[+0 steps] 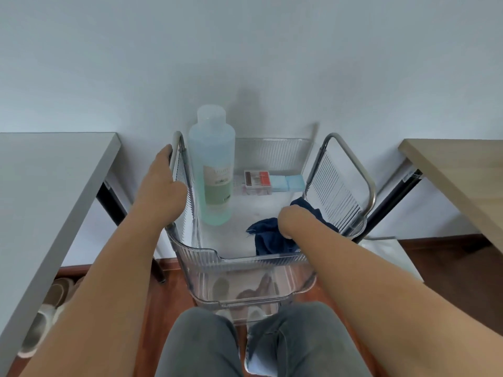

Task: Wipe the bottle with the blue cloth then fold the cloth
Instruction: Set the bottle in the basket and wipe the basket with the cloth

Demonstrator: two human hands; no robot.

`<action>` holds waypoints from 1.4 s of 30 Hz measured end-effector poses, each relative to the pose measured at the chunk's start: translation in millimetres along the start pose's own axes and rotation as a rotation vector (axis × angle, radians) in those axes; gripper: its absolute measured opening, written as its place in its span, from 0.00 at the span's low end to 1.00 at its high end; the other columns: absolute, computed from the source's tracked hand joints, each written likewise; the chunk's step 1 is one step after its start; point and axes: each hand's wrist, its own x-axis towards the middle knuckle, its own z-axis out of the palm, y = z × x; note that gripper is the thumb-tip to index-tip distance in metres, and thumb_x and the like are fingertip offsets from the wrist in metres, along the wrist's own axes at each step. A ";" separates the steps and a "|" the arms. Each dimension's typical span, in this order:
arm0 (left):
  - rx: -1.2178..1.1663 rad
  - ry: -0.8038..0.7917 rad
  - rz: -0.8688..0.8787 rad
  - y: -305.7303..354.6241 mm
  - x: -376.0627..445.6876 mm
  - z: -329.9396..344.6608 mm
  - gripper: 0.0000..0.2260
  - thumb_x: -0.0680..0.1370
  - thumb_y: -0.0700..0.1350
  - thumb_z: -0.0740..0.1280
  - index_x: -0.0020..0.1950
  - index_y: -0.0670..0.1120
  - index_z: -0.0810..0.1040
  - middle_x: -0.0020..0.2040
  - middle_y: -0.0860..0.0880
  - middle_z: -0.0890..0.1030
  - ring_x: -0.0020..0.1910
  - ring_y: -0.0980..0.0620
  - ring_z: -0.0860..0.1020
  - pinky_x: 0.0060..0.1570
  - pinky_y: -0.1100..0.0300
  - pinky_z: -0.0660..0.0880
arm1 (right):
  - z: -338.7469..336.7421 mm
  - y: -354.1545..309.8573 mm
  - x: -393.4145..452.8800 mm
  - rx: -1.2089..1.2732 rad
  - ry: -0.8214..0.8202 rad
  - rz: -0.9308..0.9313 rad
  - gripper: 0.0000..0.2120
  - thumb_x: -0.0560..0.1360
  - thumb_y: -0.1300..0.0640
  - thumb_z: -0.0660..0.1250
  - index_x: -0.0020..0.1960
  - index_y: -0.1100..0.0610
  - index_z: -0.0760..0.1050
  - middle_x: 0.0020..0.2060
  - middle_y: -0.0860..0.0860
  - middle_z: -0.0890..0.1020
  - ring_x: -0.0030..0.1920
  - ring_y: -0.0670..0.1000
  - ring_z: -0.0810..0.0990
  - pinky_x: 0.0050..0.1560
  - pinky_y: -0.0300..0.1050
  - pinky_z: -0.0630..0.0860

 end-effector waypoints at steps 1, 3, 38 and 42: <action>0.002 0.003 0.002 0.3 -0.9 -0.1 0.34 0.76 0.34 0.55 0.80 0.56 0.53 0.76 0.47 0.64 0.67 0.36 0.72 0.65 0.37 0.70 | 0.0 -7.5 0.8 0.051 0.049 -0.004 0.13 0.77 0.62 0.60 0.60 0.62 0.76 0.58 0.59 0.78 0.59 0.61 0.77 0.56 0.54 0.75; -0.004 0.012 0.000 1.5 -1.4 -0.7 0.34 0.76 0.34 0.55 0.80 0.55 0.54 0.76 0.47 0.64 0.67 0.36 0.72 0.65 0.37 0.70 | -3.2 -23.3 0.6 0.085 0.082 -0.060 0.13 0.78 0.61 0.60 0.60 0.62 0.76 0.59 0.59 0.79 0.58 0.60 0.78 0.57 0.53 0.76; -0.070 0.027 0.023 0.2 -8.7 2.5 0.37 0.74 0.33 0.57 0.79 0.57 0.56 0.76 0.56 0.64 0.68 0.35 0.71 0.64 0.36 0.72 | 8.9 -5.1 -26.4 -0.139 -0.233 -0.308 0.30 0.82 0.53 0.52 0.77 0.39 0.40 0.77 0.47 0.34 0.76 0.65 0.48 0.72 0.59 0.52; -0.062 0.038 0.022 1.2 -8.7 2.5 0.36 0.74 0.33 0.57 0.80 0.56 0.56 0.76 0.54 0.64 0.68 0.37 0.72 0.64 0.37 0.72 | -9.1 0.4 -15.8 -0.111 -0.247 -0.149 0.45 0.74 0.34 0.62 0.75 0.39 0.31 0.76 0.49 0.31 0.76 0.63 0.52 0.69 0.59 0.60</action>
